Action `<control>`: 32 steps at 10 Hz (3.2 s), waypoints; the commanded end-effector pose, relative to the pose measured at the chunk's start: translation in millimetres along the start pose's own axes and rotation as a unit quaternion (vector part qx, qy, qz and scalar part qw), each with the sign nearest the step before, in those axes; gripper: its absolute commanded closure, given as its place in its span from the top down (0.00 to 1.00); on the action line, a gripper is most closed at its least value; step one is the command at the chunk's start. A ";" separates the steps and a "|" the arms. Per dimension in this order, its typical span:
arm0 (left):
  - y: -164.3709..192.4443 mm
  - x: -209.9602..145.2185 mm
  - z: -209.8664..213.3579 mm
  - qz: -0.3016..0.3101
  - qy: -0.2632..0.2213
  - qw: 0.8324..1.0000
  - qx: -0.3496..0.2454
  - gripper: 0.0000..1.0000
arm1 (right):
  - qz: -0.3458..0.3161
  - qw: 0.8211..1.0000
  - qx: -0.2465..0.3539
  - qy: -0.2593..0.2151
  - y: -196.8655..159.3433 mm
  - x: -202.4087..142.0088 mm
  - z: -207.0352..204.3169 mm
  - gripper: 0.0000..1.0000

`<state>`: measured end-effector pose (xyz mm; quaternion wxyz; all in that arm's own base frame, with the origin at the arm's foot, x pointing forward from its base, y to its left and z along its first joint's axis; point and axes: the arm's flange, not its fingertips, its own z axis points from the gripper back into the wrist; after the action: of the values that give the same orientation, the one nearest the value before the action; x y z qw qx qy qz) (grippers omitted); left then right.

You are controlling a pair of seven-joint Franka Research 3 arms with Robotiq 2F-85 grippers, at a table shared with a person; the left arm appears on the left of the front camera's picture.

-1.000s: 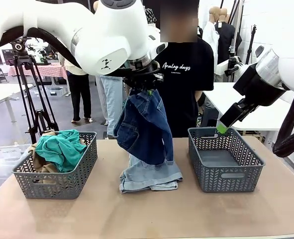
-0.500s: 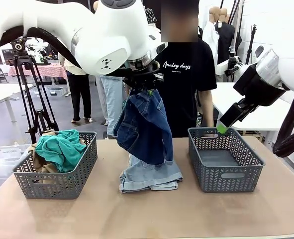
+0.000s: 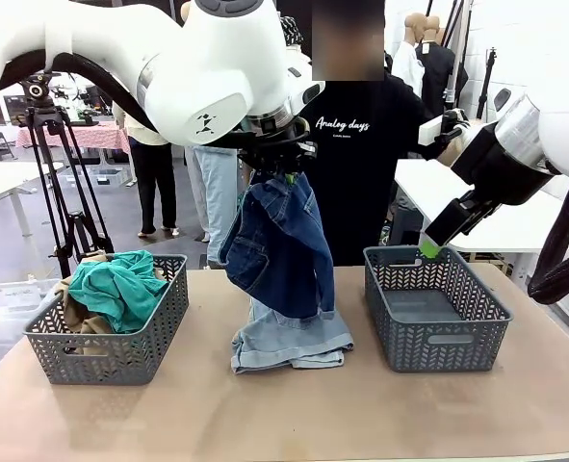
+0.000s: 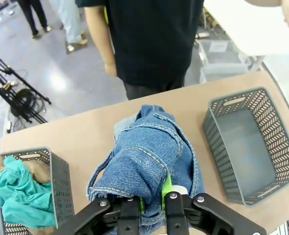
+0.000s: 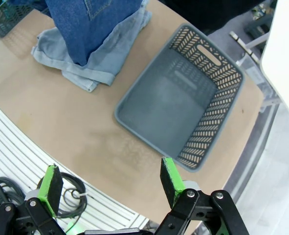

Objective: Sort the tops and bottoms.
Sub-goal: Sort the clothes according to human instructions.

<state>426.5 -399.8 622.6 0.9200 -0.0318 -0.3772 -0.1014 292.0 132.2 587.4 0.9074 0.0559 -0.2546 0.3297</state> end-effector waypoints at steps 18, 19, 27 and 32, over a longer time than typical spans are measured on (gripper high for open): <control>3.9 4.7 6.4 -0.005 -0.003 1.000 -0.007 0.00 | -0.081 0.996 -0.043 -0.012 -7.5 -64.9 87.5 1.00; 3.9 4.7 6.4 -0.005 -0.003 1.000 -0.007 0.00 | -0.100 0.994 -0.043 -0.019 -14.8 -75.7 91.9 1.00; -80.9 72.0 14.8 -0.002 -0.075 0.985 -0.153 0.00 | -0.077 0.996 -0.036 -0.020 -9.2 -68.2 98.1 1.00; -136.7 116.0 37.3 -0.058 -0.109 0.973 -0.195 0.00 | -0.077 0.996 -0.036 -0.020 -9.2 -68.2 98.1 1.00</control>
<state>437.8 -535.3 709.0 0.8444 -0.1960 -0.4496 -0.2153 207.6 58.5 638.2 0.9269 0.0463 -0.2804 0.2450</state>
